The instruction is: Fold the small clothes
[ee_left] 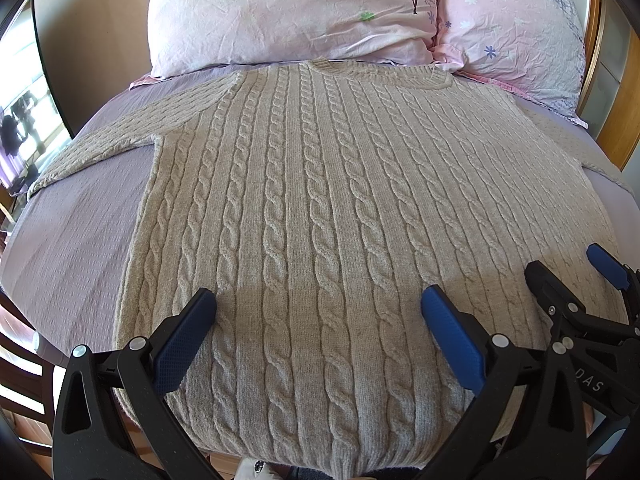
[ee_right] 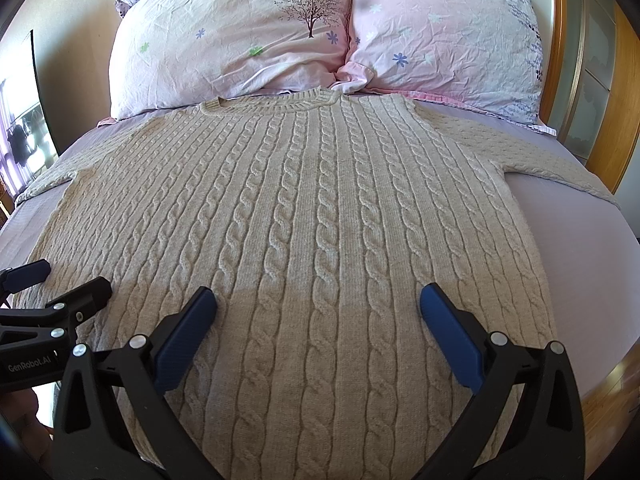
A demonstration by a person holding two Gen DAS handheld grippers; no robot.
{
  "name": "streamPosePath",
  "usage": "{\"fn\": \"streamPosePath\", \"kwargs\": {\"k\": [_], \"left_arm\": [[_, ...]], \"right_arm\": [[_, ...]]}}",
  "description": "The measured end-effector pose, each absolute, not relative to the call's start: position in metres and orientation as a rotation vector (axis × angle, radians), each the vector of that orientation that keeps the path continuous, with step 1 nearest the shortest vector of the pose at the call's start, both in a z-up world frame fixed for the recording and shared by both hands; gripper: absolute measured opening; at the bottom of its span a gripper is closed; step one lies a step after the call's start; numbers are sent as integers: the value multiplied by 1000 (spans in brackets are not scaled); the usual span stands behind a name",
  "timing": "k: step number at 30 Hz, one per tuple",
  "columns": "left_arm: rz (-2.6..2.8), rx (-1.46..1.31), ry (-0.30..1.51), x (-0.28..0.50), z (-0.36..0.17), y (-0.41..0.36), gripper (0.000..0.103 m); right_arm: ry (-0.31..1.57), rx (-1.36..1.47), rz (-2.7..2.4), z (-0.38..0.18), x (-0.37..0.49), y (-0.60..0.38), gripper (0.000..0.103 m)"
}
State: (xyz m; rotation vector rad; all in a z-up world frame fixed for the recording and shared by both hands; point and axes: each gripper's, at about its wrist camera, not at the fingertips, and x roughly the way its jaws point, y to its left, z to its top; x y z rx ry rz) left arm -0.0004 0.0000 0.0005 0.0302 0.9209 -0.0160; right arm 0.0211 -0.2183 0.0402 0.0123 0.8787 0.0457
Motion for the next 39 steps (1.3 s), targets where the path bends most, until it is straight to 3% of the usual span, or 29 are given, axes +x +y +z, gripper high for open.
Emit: {"fn": "streamPosePath", "kwargs": {"k": [13,18,22,23,25,26,33,37,39], "left_arm": [[-33,50,950,6,1,-3,102],[-75,53,970,13,6,0,102],[-68,-20,847,27,31,26,102],[-43,-29,827,33,36,34,102],[14,-44,803,49,46,51,102],[41,-47,796,55,50,59,102],[112,-142,676,82,70,124,102],[109,-275,628,86,67,165,102],[155,-285,629,88,64,183,102]], "right_arm": [[801,-40,249,38,12,-238,101],[687,172,76,90,34,-355,101],[654,505,-246,103,70,-502,101],[669,596,-298,98,81,-536,98],[692,744,-377,82,99,-588,70],[714,827,-444,71,108,-617,64],[707,1024,-590,23,144,-686,37],[700,998,-614,12,161,-690,9],[689,976,-623,18,158,-691,7]]}}
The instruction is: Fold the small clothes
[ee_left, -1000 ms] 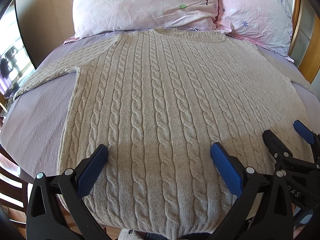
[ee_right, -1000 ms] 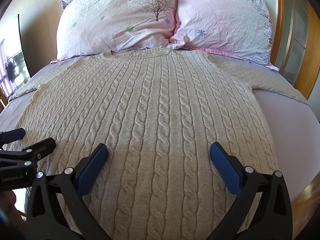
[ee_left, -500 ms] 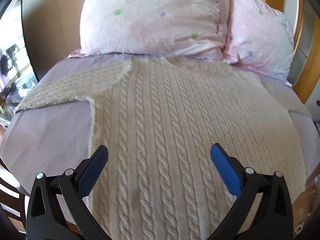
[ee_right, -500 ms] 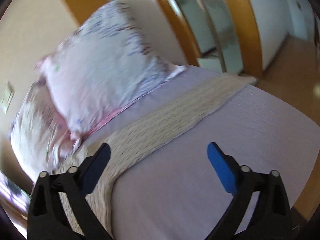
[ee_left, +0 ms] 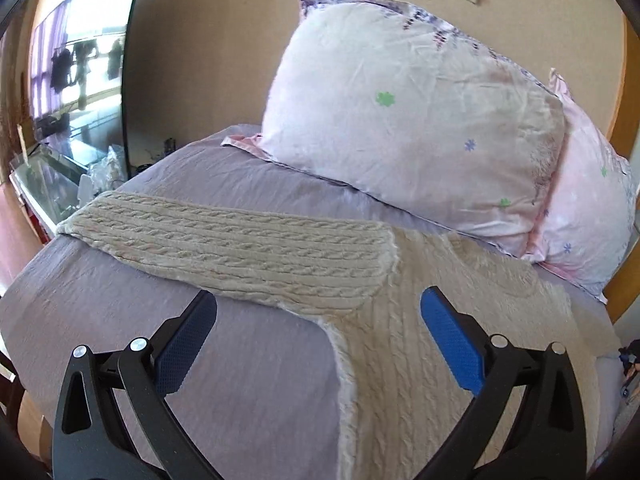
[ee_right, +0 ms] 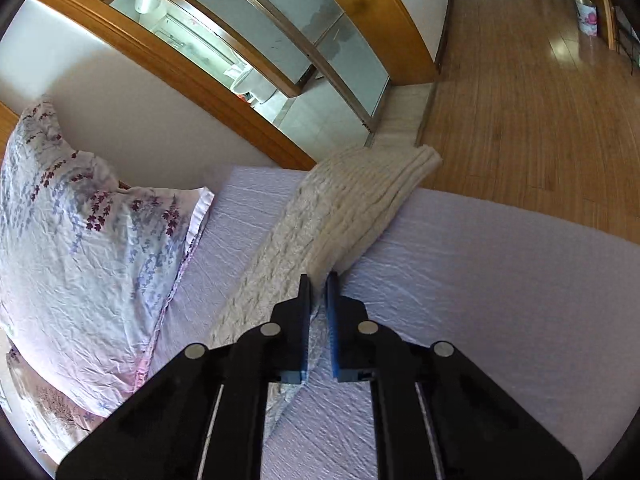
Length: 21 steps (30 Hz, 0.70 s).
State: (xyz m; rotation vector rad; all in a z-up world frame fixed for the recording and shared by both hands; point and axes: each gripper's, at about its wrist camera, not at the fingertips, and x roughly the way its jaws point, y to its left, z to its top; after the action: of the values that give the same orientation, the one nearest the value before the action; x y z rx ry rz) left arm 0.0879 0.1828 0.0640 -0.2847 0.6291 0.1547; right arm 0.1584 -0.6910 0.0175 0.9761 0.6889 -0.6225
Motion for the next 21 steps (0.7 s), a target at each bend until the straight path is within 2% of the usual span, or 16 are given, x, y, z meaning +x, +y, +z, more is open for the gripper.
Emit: {"fn": "streamPosePath", "kwargs": {"k": [4,8,12,13,14,16,18,19,20,21], "left_arm": [[229,-288,635,87,57,218,102],[248,-422,577,79,56,264,102],[264,-625,598,85,46,305,102],[275,-650,611,88,43,312,102],[285,-674,623,90,39,319,102],[297,-748,644,93,30,334,102],[298,-843,651,93,19,350,102],[300,-885,652,92,14,356,102],[296,-911,625,91,13,363,101],[314,-920,621,92,12,368,100]], "right_arm": [[539,717,-488,85,168,-622,6],[466,521,-60,150,191,-479,6],[556,395,362,153,210,-329,8],[634,363,466,140,215,-292,14],[720,337,561,126,219,-259,26],[836,303,685,101,217,-214,39],[793,275,691,99,208,-208,48],[756,268,670,103,206,-214,62],[716,271,640,108,202,-225,72],[685,285,613,115,199,-239,73]]}}
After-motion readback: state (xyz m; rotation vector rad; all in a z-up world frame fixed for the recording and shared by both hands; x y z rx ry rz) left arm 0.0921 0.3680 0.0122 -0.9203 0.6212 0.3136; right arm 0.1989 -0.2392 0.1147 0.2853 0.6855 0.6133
